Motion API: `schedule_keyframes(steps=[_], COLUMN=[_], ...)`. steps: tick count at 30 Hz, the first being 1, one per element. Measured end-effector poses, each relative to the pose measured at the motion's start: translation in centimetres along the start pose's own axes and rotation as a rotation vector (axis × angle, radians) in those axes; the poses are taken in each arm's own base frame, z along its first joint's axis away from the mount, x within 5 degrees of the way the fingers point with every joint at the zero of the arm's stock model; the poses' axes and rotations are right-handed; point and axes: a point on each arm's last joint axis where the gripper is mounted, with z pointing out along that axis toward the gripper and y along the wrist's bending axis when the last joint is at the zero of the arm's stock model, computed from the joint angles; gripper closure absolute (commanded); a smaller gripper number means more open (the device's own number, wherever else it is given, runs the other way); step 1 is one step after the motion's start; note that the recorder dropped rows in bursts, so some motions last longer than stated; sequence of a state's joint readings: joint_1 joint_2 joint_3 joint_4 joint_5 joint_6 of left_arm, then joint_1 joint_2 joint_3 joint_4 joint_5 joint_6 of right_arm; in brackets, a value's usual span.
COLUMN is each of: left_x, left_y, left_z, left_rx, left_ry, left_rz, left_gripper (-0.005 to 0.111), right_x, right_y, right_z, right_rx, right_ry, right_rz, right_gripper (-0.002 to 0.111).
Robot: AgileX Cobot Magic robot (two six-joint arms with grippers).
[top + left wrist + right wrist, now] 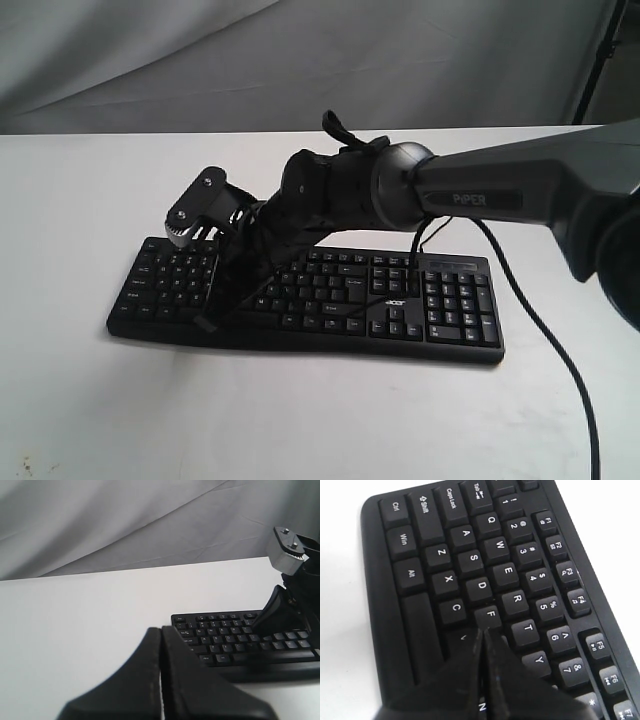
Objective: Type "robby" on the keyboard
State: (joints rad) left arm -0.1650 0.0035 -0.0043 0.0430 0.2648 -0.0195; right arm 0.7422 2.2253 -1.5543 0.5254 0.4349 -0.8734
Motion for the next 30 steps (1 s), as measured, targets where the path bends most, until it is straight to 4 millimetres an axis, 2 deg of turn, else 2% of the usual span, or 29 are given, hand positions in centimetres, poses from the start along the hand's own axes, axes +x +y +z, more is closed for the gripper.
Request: schedule_keyframes(steps=[6,15,23,30], left_x=[0.0,0.0,0.0,0.0], left_y=[0.0,0.0,0.0,0.0], left_z=[0.0,0.0,0.0,0.0], left_rx=[0.000,0.000,0.000,0.000], left_ry=[0.000,0.000,0.000,0.000], left_rz=[0.000,0.000,0.000,0.000], left_gripper=[0.107,0.107,0.107,0.107], right_x=[0.9,0.9,-0.1,-0.2], right_y=[0.1,0.1,0.0,0.0], right_z=[1.3,1.3,-0.1,-0.2], right_rx=[-0.011,-0.011,0.003,0.004], right_ry=[0.029,0.029,-0.004,-0.006], right_rz=[0.007,0.007,-0.002,-0.002], right_gripper=[0.108,0.108,0.108,0.108])
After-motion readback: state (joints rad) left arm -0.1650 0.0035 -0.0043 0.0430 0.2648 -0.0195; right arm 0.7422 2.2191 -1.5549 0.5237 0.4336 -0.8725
